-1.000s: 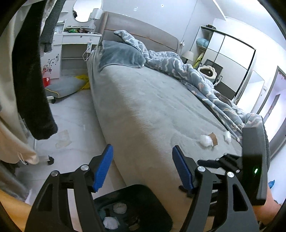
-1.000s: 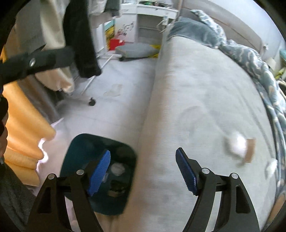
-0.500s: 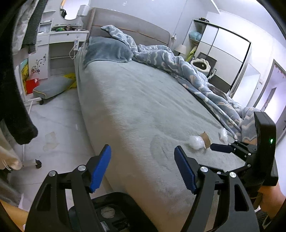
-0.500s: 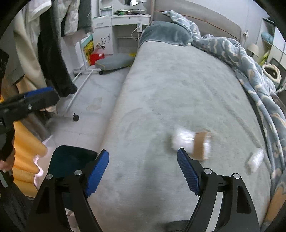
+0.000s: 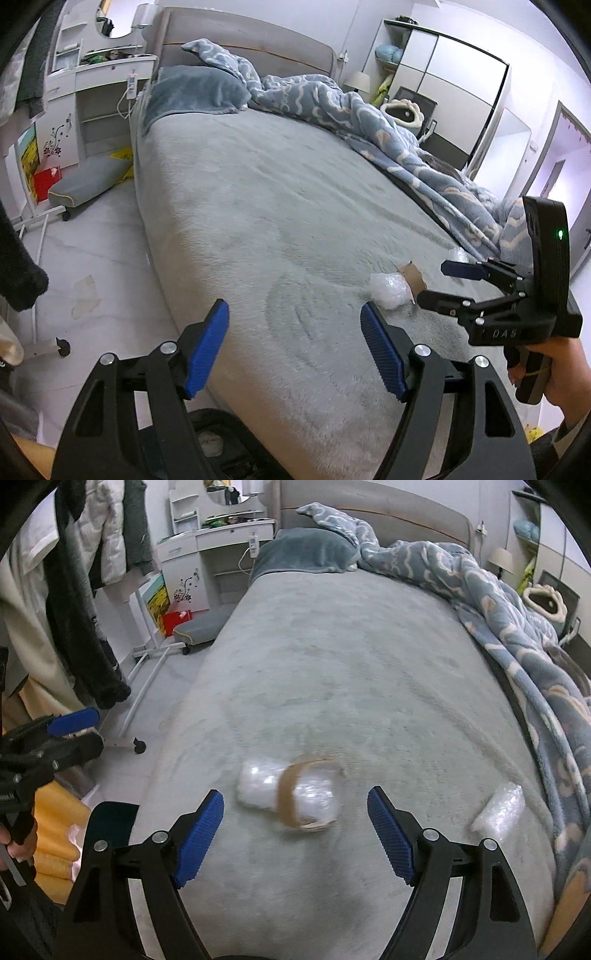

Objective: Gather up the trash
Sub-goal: 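Grasp the clear plastic bag with brown tape ring using the right tool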

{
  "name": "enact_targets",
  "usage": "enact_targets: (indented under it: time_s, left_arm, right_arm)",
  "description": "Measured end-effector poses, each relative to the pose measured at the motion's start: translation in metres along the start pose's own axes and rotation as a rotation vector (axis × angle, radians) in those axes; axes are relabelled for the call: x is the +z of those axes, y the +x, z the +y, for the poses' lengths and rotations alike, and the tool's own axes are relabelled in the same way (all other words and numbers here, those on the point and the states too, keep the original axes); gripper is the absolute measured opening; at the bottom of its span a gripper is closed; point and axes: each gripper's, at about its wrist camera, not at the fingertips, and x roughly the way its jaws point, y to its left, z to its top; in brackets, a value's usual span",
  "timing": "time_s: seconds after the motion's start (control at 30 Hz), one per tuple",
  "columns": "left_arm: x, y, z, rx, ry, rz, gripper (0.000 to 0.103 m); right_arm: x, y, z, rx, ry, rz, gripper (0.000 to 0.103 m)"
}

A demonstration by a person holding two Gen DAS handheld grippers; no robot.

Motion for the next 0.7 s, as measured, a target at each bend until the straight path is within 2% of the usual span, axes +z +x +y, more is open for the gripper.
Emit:
enact_targets:
  time_s: [0.3, 0.53, 0.7]
  left_arm:
    - [0.003, 0.027, -0.014, -0.019, 0.020, 0.038, 0.076]
    - [0.003, 0.043, -0.024, -0.051, 0.031, 0.063, 0.076]
    - [0.002, 0.052, -0.032, -0.072, 0.049, 0.078, 0.076]
  right_arm:
    - [0.000, 0.015, -0.033, 0.128, 0.096, -0.019, 0.081]
    - [-0.003, 0.036, -0.059, 0.268, 0.239, -0.013, 0.066]
    - [-0.003, 0.043, -0.062, 0.343, 0.272, -0.013, 0.055]
